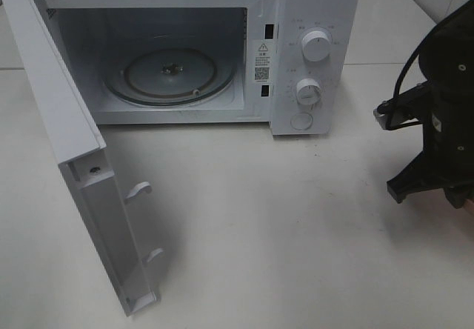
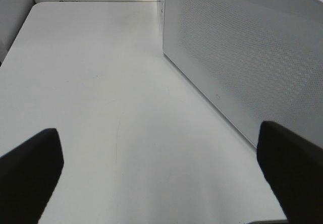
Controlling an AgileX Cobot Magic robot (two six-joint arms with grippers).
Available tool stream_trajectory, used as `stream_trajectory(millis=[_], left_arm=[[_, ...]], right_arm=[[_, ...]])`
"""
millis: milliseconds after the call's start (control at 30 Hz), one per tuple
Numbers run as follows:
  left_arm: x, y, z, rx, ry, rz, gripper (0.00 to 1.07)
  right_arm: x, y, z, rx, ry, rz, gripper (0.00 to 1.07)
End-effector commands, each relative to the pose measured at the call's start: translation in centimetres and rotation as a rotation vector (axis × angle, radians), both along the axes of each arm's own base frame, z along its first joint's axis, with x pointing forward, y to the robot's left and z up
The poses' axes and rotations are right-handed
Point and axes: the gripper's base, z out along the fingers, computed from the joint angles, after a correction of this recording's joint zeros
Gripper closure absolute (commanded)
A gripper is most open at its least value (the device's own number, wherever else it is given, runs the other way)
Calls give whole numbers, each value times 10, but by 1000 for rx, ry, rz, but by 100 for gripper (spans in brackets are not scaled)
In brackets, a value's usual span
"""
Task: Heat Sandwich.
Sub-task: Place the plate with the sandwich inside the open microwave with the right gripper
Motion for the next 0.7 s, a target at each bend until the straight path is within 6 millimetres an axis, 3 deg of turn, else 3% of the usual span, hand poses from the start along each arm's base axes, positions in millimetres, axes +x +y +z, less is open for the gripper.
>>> stream_trajectory(millis=[33,367,700], left_arm=[[-4,0,-1,-1,-25,-10,5],[-4,0,-1,-1,-25,-10,5],[-4,0,-1,-1,-25,-10,5]], right_arm=[[-7,4,13,-37,4,33,107],[-25,27,35,-50,-4,140,107],[-47,49,43,-34,2,270,107]])
